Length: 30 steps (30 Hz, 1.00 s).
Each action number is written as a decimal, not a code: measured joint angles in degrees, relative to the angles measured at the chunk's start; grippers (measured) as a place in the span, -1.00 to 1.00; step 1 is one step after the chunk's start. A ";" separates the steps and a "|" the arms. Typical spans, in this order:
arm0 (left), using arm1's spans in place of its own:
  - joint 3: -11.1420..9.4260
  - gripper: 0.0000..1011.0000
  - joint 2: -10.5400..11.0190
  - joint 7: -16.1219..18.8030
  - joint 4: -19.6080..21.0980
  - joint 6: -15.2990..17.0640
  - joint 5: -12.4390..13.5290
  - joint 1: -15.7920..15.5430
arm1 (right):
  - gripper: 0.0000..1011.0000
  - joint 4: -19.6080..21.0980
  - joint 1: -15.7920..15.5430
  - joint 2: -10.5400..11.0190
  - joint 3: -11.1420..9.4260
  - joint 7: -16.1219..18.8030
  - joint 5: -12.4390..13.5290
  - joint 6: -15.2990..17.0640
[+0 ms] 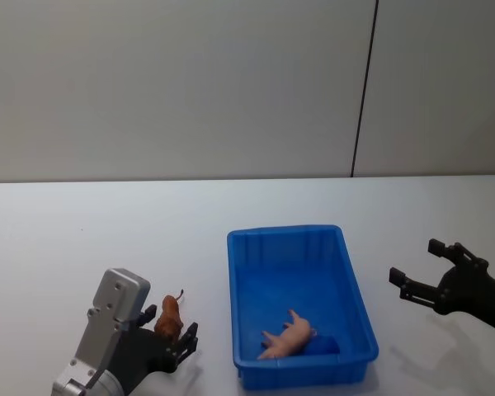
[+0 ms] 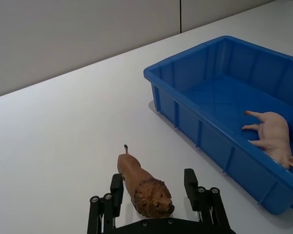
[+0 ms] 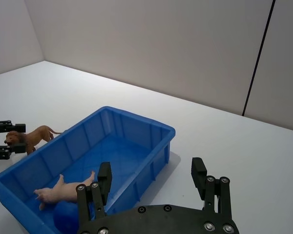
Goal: Pick up the two dolls from the table and place them into the box.
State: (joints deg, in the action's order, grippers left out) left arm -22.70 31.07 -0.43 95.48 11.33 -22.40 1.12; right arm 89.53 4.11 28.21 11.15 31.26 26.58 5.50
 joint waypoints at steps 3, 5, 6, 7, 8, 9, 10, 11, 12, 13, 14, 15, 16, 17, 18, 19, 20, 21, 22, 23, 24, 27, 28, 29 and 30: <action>0.00 0.51 -0.24 -0.55 -0.46 0.00 0.24 -0.27 | 0.99 0.00 0.00 0.00 0.00 0.00 0.00 0.00; 0.02 0.36 -0.49 -1.01 -0.89 0.02 0.45 -0.57 | 0.99 0.00 0.00 0.00 0.00 0.00 0.00 0.00; 0.04 0.24 -0.62 -1.32 -1.10 0.08 0.61 -0.77 | 0.99 0.00 0.00 0.00 0.00 0.00 0.00 0.00; 0.06 0.20 -0.68 -1.45 -1.19 0.11 0.68 -0.82 | 0.99 0.00 0.00 0.00 0.00 0.00 0.00 0.00; 0.08 0.16 -0.75 -1.58 -1.32 0.15 0.77 -0.92 | 0.99 0.00 0.00 0.00 0.00 0.00 0.00 0.00; 0.10 0.08 -0.80 -1.70 -1.41 0.19 0.82 -0.99 | 0.99 0.00 0.00 0.00 0.00 0.00 0.00 0.00; 0.13 0.00 -0.90 -1.98 -1.55 0.25 0.99 -1.12 | 0.99 0.00 0.00 0.00 0.00 0.00 0.00 0.00; 0.16 -0.04 -0.96 -2.08 -1.62 0.28 1.06 -1.20 | 0.99 0.00 0.00 0.00 0.00 0.00 0.00 0.00; 0.19 -0.04 -1.03 -2.28 -1.71 0.35 1.19 -1.30 | 0.99 0.00 0.00 0.00 0.00 0.00 0.00 0.00; 0.21 -0.11 -1.08 -2.39 -1.77 0.37 1.26 -1.37 | 0.99 0.00 0.00 0.00 0.00 0.00 0.00 0.00; 0.24 -0.12 -1.11 -2.53 -1.80 0.41 1.35 -1.42 | 0.99 -0.01 0.00 0.00 0.00 0.00 0.00 0.00; 0.26 -0.13 -1.14 -2.58 -1.83 0.43 1.42 -1.48 | 0.99 0.00 0.00 0.00 0.00 0.00 0.00 0.00; 0.31 -0.14 -1.21 -2.79 -1.86 0.47 1.56 -1.57 | 0.99 0.00 0.00 0.00 0.00 0.00 0.00 0.00; 0.35 -0.15 -1.25 -2.88 -1.87 0.49 1.64 -1.65 | 0.99 0.00 0.00 0.00 0.00 0.00 0.00 0.00; 0.39 -0.16 -1.28 -2.95 -1.87 0.49 1.71 -1.71 | 0.99 -0.01 0.00 0.00 0.00 0.00 0.00 0.00; 0.48 -0.17 -1.33 -3.08 -1.87 0.50 1.92 -1.86 | 0.99 0.00 0.00 0.00 0.00 0.00 0.00 0.00; 0.48 -0.17 -1.33 -3.08 -1.87 0.50 1.92 -1.86 | 0.99 0.00 0.00 0.00 0.00 0.00 0.00 0.00; 0.59 -0.18 -1.38 -3.19 -1.84 0.51 2.11 -2.02 | 0.99 0.00 0.00 0.00 0.00 0.00 0.00 0.00; 0.69 -0.18 -1.41 -3.32 -1.77 0.50 2.37 -2.21 | 0.99 0.00 0.00 0.00 0.00 0.00 0.00 0.00; 0.76 -0.18 -1.43 -3.38 -1.70 0.48 2.49 -2.31 | 0.99 0.00 0.00 0.00 0.00 0.00 0.00 0.00; 0.82 -0.18 -1.45 -3.42 -1.63 0.45 2.61 -2.42 | 0.99 0.00 0.00 0.00 0.00 0.00 0.00 0.00; 1.12 -0.18 -1.55 -3.66 -1.25 0.25 3.29 -2.99 | 0.99 0.00 0.00 0.00 0.00 0.00 0.00 0.00; 1.20 -0.18 -1.59 -3.72 -1.13 0.18 3.45 -3.16 | 0.99 0.00 0.00 0.00 0.00 0.00 0.00 0.00; 1.39 -0.18 -1.67 -3.87 -0.90 0.03 3.82 -3.56 | 0.99 0.00 0.00 0.00 0.00 0.00 0.00 0.00; 1.46 -0.18 -1.72 -3.95 -0.79 -0.04 4.00 -3.76 | 0.99 0.00 0.00 0.00 0.00 0.00 0.00 0.00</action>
State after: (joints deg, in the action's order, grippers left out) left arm -21.24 29.35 -4.38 94.69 11.29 -18.40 -2.64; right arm 89.52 4.12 28.20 11.16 31.25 26.58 5.50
